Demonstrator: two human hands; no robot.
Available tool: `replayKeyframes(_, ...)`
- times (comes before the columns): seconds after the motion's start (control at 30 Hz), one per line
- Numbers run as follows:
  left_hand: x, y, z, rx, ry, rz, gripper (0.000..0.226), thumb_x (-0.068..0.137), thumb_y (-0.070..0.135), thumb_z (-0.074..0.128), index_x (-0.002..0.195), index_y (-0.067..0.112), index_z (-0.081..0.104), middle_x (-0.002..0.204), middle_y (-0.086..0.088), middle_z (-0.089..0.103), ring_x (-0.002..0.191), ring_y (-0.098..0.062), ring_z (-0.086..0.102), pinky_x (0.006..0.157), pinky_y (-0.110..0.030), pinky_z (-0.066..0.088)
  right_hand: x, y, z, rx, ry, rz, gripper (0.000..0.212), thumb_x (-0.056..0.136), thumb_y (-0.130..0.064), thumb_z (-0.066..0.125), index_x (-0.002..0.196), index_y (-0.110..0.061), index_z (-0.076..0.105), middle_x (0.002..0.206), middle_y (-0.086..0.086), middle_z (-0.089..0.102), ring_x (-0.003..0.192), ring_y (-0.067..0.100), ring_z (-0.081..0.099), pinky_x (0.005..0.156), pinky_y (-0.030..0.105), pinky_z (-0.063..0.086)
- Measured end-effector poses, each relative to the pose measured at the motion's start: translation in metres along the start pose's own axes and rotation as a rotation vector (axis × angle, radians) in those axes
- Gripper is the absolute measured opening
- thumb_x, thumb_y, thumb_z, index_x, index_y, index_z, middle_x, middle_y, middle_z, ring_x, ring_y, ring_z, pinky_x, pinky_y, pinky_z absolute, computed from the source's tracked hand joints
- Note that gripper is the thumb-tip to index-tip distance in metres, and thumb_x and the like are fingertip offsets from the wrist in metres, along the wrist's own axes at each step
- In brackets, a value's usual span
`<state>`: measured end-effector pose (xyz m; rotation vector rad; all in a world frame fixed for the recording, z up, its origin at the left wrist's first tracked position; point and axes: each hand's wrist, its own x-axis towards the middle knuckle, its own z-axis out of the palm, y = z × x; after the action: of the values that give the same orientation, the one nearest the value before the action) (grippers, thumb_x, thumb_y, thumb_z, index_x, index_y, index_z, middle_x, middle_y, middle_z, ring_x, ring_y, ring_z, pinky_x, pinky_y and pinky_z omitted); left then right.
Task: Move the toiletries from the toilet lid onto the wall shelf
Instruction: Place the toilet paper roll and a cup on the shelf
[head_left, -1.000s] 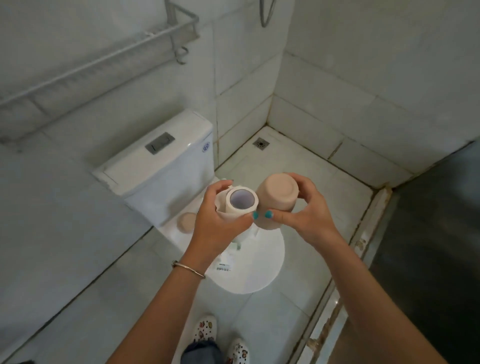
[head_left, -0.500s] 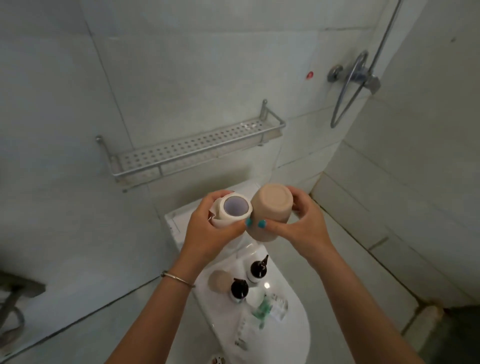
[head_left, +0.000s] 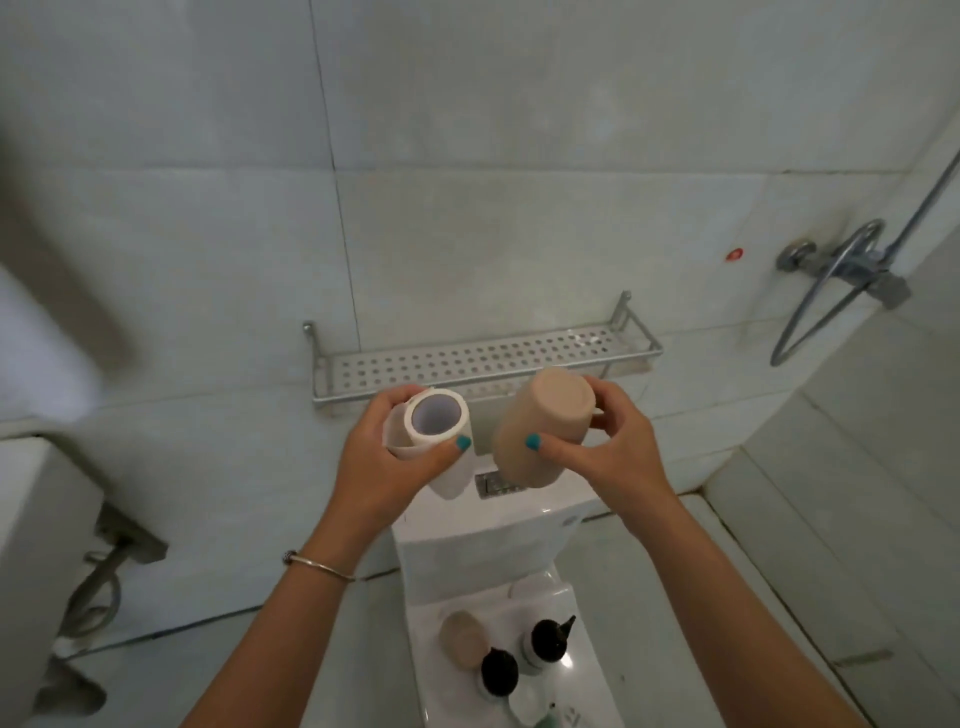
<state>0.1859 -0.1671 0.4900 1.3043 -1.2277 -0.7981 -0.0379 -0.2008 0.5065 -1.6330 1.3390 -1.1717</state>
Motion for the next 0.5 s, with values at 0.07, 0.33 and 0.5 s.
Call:
replayKeyframes(0.07, 0.008, 0.006, -0.012, 0.035, 0.064, 0.000, 0.050, 0.063, 0.017, 0.086, 0.101, 0.032, 0.057, 0.099, 0.014, 0.064, 0.084, 0.008, 0.061, 0.066, -0.007, 0.047, 0.018, -0.007, 0.003, 0.024, -0.042, -0.014, 0.064, 0.058, -0.020, 0.090, 0.109, -0.037, 0.055, 0.113, -0.016, 0.061, 0.103, 0.008, 0.059, 0.080, 0.021, 0.050)
replayKeyframes(0.33, 0.074, 0.013, -0.069, 0.196, 0.230, -0.004, 0.053, 0.061, 0.031, 0.087, 0.104, 0.028, 0.057, 0.098, 0.018, 0.062, 0.085, 0.002, 0.060, 0.065, -0.009, 0.045, 0.095, -0.045, 0.045, 0.038, -0.119, -0.115, 0.064, 0.058, -0.026, 0.090, 0.109, -0.037, 0.055, 0.111, -0.019, 0.061, 0.100, 0.007, 0.060, 0.080, 0.027, 0.053)
replayKeyframes(0.5, 0.130, -0.014, -0.074, 0.398, 0.116, 0.021, 0.050, 0.063, 0.033, 0.086, 0.100, 0.026, 0.053, 0.100, 0.010, 0.056, 0.089, -0.007, 0.054, 0.066, -0.003, 0.036, 0.143, -0.040, 0.084, 0.023, -0.080, -0.090, 0.066, 0.059, -0.028, 0.091, 0.115, -0.029, 0.057, 0.114, -0.012, 0.061, 0.101, 0.011, 0.060, 0.081, 0.030, 0.054)
